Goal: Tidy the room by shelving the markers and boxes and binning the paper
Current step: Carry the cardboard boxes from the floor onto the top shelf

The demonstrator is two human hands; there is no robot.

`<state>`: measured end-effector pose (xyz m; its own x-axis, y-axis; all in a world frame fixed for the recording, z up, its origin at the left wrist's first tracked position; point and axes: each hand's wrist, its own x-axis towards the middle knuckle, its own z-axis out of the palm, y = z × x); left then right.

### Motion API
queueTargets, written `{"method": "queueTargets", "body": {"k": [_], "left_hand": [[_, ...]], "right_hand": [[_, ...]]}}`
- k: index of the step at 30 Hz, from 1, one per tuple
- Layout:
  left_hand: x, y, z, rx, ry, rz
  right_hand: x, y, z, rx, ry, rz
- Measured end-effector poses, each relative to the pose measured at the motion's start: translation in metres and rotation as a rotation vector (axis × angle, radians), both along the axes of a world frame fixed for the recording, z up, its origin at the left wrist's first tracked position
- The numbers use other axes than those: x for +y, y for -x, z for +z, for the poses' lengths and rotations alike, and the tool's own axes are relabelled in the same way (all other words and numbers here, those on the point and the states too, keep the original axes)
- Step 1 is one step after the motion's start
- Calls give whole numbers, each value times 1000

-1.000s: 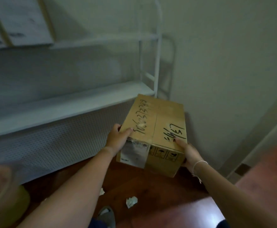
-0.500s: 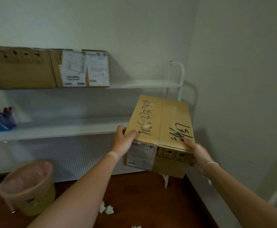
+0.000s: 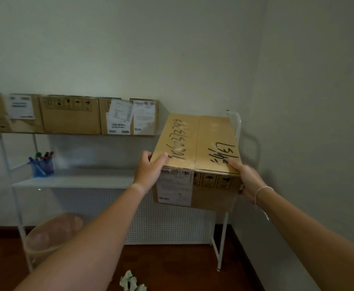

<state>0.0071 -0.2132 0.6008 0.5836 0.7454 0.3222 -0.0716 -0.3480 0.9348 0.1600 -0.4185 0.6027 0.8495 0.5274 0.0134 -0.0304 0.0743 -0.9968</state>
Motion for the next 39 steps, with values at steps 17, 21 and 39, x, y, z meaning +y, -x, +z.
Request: {"method": "queueTargets", "body": {"k": [17, 21, 39], "left_hand": [[45, -72, 82, -82, -93, -15], [66, -88, 98, -37, -133, -21], [68, -95, 170, -183, -273, -34]], "right_hand": [[54, -87, 92, -60, -87, 43], [70, -110, 99, -108, -86, 71], [87, -120, 162, -233, -200, -23]]}}
